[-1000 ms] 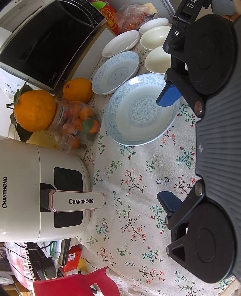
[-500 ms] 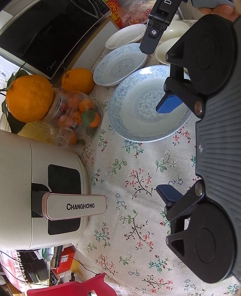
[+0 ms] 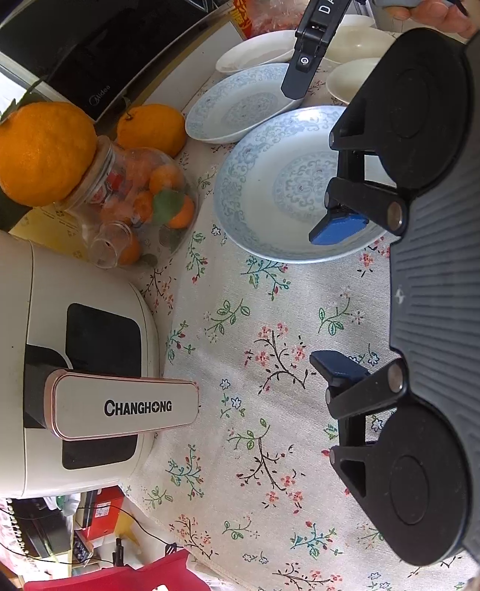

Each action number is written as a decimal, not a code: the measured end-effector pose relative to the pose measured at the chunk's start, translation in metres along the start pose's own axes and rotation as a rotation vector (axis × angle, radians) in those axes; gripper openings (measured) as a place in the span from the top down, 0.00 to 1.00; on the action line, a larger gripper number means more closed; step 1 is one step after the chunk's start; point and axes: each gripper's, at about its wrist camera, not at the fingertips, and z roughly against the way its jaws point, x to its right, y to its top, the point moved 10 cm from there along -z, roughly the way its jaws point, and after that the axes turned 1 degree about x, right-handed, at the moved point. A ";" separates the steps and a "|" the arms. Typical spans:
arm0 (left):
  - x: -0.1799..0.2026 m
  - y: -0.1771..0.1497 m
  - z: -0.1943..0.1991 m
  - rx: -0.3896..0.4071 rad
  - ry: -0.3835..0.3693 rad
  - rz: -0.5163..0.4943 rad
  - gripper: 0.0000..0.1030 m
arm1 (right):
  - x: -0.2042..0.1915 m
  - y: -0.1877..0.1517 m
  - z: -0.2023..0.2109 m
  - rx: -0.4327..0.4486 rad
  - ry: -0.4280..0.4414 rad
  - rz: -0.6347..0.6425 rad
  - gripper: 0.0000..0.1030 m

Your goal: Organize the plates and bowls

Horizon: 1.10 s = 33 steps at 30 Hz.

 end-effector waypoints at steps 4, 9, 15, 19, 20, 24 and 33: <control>-0.003 -0.001 -0.004 -0.018 -0.010 0.028 0.49 | 0.000 -0.001 -0.005 -0.017 0.016 0.005 0.40; 0.000 -0.003 -0.010 -0.028 -0.024 0.036 0.50 | 0.001 -0.003 -0.013 -0.039 0.010 0.029 0.48; 0.013 -0.007 -0.020 -0.035 -0.040 0.017 0.52 | 0.008 -0.009 -0.025 -0.080 0.002 0.017 0.60; 0.017 -0.007 -0.027 -0.034 -0.038 0.002 0.53 | 0.009 -0.013 -0.034 -0.098 -0.012 0.026 0.61; 0.018 -0.007 -0.029 -0.032 -0.038 -0.003 0.55 | 0.010 -0.014 -0.037 -0.103 -0.014 0.026 0.62; 0.019 -0.005 -0.033 -0.016 -0.030 -0.026 0.59 | 0.012 -0.015 -0.046 -0.121 -0.019 0.028 0.69; 0.031 -0.005 -0.039 0.013 -0.075 -0.062 0.81 | 0.010 -0.021 -0.053 -0.138 -0.028 0.042 0.82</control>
